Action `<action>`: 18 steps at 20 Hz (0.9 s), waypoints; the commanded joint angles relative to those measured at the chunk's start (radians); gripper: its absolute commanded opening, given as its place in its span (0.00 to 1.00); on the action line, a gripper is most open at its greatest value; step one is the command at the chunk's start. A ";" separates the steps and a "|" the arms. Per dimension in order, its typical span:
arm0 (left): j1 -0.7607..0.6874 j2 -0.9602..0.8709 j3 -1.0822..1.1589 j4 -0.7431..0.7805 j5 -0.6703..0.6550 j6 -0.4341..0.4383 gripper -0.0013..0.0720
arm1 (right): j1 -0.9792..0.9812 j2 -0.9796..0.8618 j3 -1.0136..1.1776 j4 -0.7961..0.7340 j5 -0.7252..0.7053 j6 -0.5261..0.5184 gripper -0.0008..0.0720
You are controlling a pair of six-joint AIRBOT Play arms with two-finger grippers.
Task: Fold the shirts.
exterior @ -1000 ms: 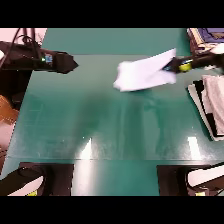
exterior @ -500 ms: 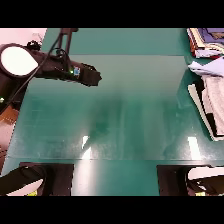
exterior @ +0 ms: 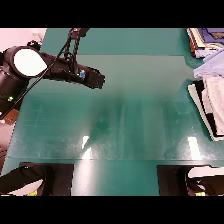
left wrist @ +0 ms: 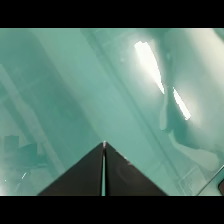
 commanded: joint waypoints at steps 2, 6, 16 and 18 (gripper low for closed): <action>0.000 -0.001 -0.001 0.001 -0.005 0.003 0.05 | -0.036 0.110 -0.072 -0.064 0.059 0.000 0.04; 0.000 -0.001 0.000 0.000 -0.004 0.005 0.05 | -0.097 0.255 -0.239 -0.167 0.098 -0.023 0.04; 0.000 -0.001 0.000 0.001 -0.003 0.013 0.05 | -0.326 0.602 -0.786 -0.466 0.161 -0.022 0.11; 0.000 -0.001 0.000 0.002 -0.005 0.015 0.05 | -0.384 0.629 -0.867 -0.486 0.164 -0.021 0.43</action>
